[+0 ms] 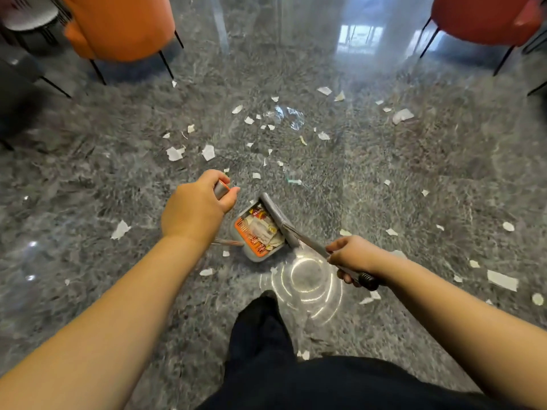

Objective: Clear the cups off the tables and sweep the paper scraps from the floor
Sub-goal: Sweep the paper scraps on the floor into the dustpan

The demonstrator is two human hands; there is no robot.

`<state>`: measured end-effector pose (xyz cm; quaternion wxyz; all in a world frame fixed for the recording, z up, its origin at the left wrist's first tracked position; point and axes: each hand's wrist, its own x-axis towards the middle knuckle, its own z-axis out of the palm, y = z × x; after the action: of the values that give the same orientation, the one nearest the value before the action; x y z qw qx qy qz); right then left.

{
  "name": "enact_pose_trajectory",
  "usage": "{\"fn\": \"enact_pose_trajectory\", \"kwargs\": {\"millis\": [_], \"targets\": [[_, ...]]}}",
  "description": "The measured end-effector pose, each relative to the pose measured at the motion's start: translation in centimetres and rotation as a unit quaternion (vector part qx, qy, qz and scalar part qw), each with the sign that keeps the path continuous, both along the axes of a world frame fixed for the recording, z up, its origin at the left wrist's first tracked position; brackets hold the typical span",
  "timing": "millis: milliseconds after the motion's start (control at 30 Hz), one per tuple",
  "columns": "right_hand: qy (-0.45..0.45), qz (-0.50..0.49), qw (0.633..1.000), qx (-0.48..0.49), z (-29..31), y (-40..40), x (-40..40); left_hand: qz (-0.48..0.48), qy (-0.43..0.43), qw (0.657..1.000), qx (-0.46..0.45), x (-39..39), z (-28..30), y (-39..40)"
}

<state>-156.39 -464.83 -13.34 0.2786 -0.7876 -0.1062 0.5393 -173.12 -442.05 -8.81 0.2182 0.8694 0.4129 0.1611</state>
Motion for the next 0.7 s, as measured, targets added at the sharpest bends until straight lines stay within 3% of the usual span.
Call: {"fn": "enact_pose_trajectory", "kwargs": {"millis": [400,700], "targets": [[0.011,-0.042,0.999,0.009,0.3,19.2,14.4,-0.031,-0.014,0.999,0.011,15.9,0.5,20.0],[0.004,-0.008,1.000,0.012,-1.1,34.9,30.8,-0.003,-0.003,1.000,0.020,30.8,-1.0,34.1]]}}
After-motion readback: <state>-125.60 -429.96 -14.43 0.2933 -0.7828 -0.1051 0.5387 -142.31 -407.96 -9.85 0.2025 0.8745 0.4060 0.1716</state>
